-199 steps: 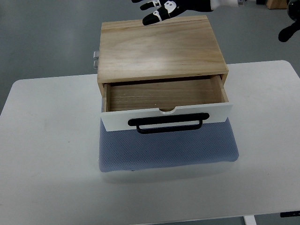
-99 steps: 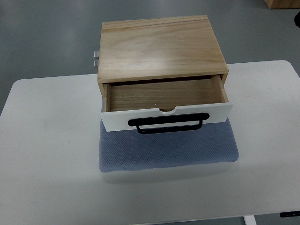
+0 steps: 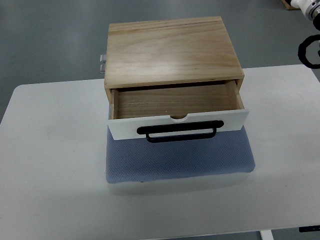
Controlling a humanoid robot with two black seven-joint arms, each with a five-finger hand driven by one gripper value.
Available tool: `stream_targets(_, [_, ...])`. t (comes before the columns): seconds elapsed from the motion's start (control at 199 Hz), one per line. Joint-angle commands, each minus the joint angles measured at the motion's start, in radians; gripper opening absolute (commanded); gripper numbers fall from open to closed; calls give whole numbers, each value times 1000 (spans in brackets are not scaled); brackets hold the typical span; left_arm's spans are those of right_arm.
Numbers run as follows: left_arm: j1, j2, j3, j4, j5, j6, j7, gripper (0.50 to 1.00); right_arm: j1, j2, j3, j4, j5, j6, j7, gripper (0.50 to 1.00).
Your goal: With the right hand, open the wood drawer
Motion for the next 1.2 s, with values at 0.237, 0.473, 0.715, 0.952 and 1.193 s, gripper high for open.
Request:
stream_targets(0.237, [0, 0, 0, 0, 0, 0, 0, 1000, -92, 134, 174, -13, -198, -20, -3, 944])
stream_targets(0.473, [0, 0, 0, 0, 0, 0, 0, 1000, -149, 169, 183, -47, -216, -70, -5, 944])
stream_targets(0.715, [0, 0, 0, 0, 0, 0, 0, 1000, -181, 204, 183, -104, -218, -72, 6, 944])
stream_targets(0.952, [0, 0, 0, 0, 0, 0, 0, 1000, -201, 218, 183, -151, -213, -72, 9, 944])
stream_targets(1.193, [0, 0, 0, 0, 0, 0, 0, 1000, -224, 246, 181, -151, -212, -72, 9, 946])
